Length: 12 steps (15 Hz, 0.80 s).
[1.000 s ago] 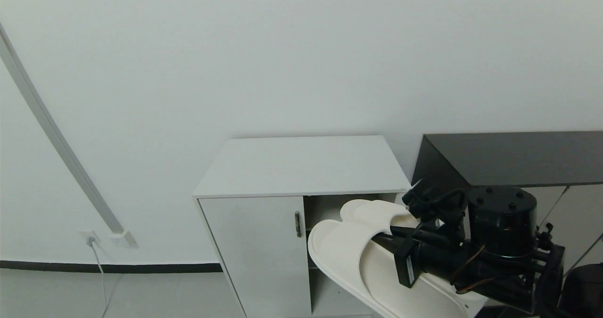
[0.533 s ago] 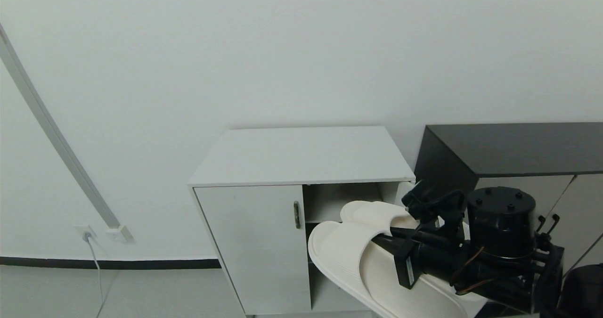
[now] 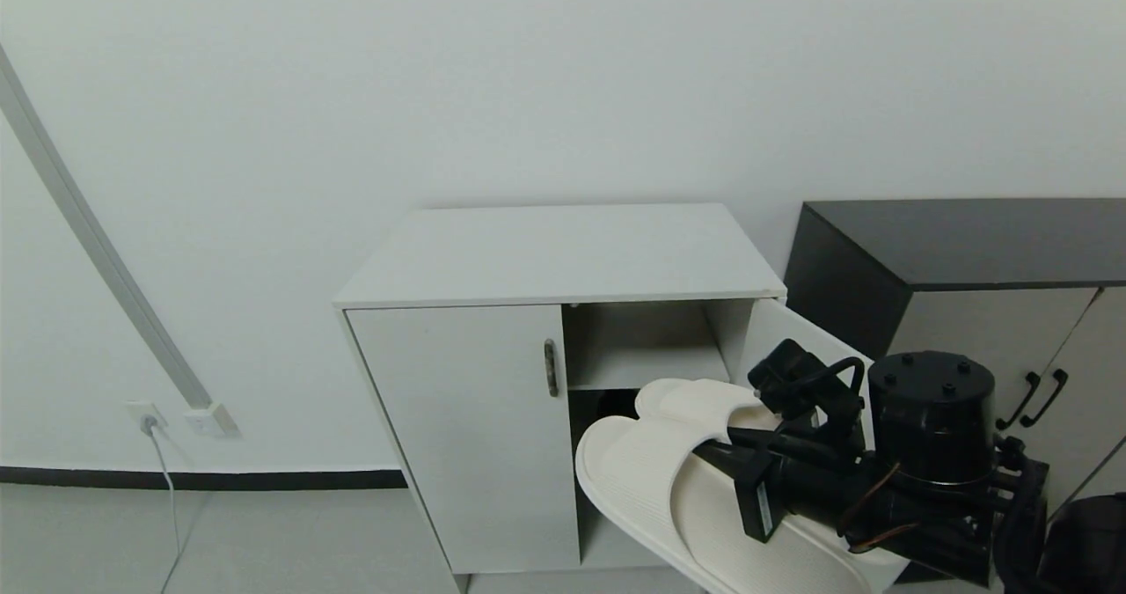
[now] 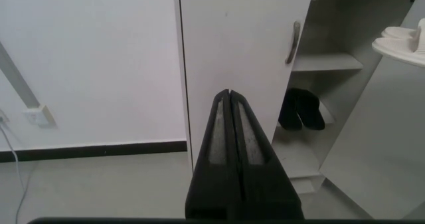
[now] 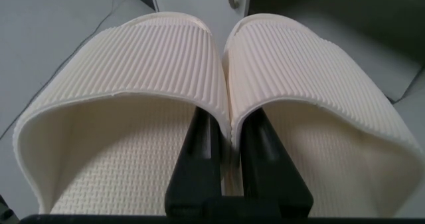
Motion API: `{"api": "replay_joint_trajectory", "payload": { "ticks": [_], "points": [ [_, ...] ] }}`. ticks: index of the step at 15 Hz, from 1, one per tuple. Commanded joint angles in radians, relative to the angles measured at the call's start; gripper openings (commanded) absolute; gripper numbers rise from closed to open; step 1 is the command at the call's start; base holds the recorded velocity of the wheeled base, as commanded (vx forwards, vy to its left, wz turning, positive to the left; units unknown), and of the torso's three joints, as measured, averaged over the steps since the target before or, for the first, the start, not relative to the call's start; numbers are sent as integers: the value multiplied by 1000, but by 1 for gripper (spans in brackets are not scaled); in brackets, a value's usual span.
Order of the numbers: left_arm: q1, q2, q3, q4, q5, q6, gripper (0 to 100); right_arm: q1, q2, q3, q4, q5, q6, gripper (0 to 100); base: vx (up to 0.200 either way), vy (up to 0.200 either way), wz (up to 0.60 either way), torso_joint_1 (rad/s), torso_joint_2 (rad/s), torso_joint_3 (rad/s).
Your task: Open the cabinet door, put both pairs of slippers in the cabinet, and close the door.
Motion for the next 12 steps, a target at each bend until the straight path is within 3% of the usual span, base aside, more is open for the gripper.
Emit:
{"api": "replay_joint_trajectory", "payload": {
  "ticks": [1, 12],
  "points": [
    [0, 1, 0, 0, 0, 0, 0, 1, 2, 0, 0, 0, 0, 0, 0, 0, 0, -212, 544, 334],
    [0, 1, 1, 0, 0, 0, 0, 7, 0, 6, 0, 0, -2, 0, 0, 0, 0, -179, 502, 321]
  ]
}}
